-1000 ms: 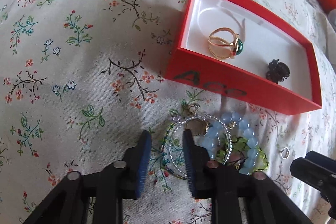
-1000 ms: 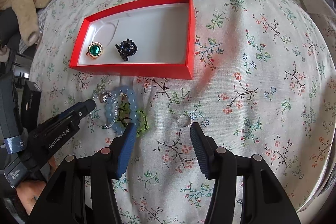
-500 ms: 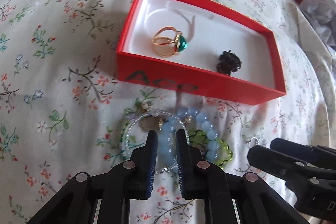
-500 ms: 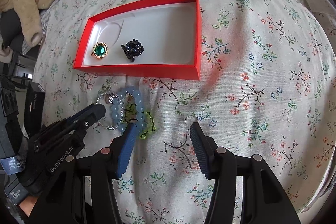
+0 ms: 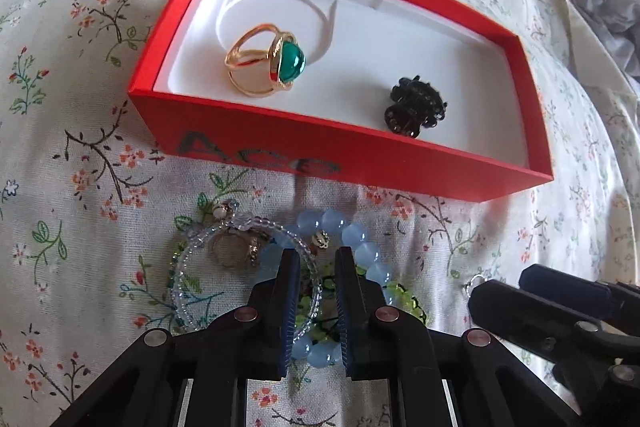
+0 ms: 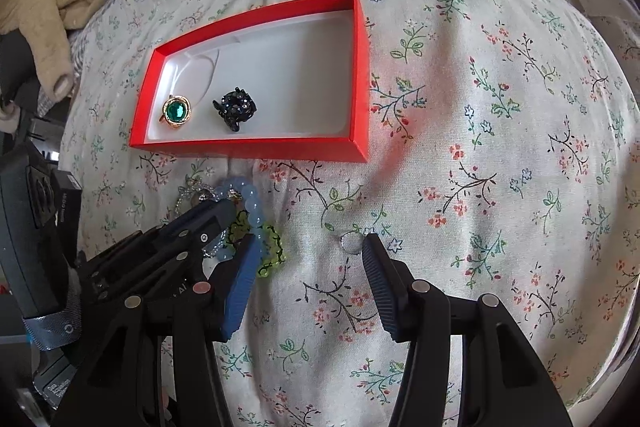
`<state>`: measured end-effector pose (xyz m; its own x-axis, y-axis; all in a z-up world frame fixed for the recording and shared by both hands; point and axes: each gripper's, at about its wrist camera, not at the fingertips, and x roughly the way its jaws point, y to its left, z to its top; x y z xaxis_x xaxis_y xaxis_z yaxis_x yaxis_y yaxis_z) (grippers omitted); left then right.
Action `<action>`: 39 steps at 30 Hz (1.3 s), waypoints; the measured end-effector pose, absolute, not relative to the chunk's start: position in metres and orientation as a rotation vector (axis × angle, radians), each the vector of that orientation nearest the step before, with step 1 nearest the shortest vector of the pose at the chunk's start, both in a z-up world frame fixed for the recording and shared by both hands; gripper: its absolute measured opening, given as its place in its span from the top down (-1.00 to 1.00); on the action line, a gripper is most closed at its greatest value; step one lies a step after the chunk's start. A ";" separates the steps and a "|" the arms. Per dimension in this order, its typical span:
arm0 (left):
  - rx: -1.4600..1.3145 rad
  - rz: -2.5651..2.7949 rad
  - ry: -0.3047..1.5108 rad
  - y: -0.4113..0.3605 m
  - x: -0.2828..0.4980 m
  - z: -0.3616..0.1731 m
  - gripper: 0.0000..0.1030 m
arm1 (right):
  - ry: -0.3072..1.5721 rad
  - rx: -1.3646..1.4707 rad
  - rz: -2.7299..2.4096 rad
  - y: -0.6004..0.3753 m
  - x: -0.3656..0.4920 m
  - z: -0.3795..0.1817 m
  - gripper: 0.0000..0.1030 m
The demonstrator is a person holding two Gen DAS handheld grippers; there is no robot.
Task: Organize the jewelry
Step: 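Grasp the pale blue bead bracelet with the right tool, then carry both bracelets into the red box and open both tools to release them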
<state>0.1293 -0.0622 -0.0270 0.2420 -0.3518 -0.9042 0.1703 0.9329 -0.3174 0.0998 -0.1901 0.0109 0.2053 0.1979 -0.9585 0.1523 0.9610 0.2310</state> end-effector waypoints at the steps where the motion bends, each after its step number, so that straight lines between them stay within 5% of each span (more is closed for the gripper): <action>1: -0.160 -0.355 1.284 -0.062 0.128 -0.028 0.74 | 1.370 0.305 0.030 -0.192 0.100 0.011 -0.09; 6: -0.134 -0.328 1.271 -0.064 0.125 -0.027 0.98 | 1.364 0.329 0.019 -0.200 0.101 0.010 -0.09; 16: -0.174 -0.343 1.212 -0.031 0.112 0.003 1.00 | 1.357 0.358 0.058 -0.188 0.110 0.004 -0.07; 32: -0.214 -0.278 1.190 0.034 0.102 0.014 1.00 | 1.383 0.347 0.095 -0.146 0.133 -0.030 0.73; 39: -0.214 -0.249 1.189 0.048 0.100 0.014 1.00 | 1.361 0.327 0.099 -0.143 0.131 -0.025 0.76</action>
<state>0.0998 0.0481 0.0137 0.3515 -0.3026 -0.8860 0.0784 0.9525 -0.2942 0.1310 -0.1433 -0.0246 0.2120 0.2575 -0.9427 0.1190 0.9507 0.2864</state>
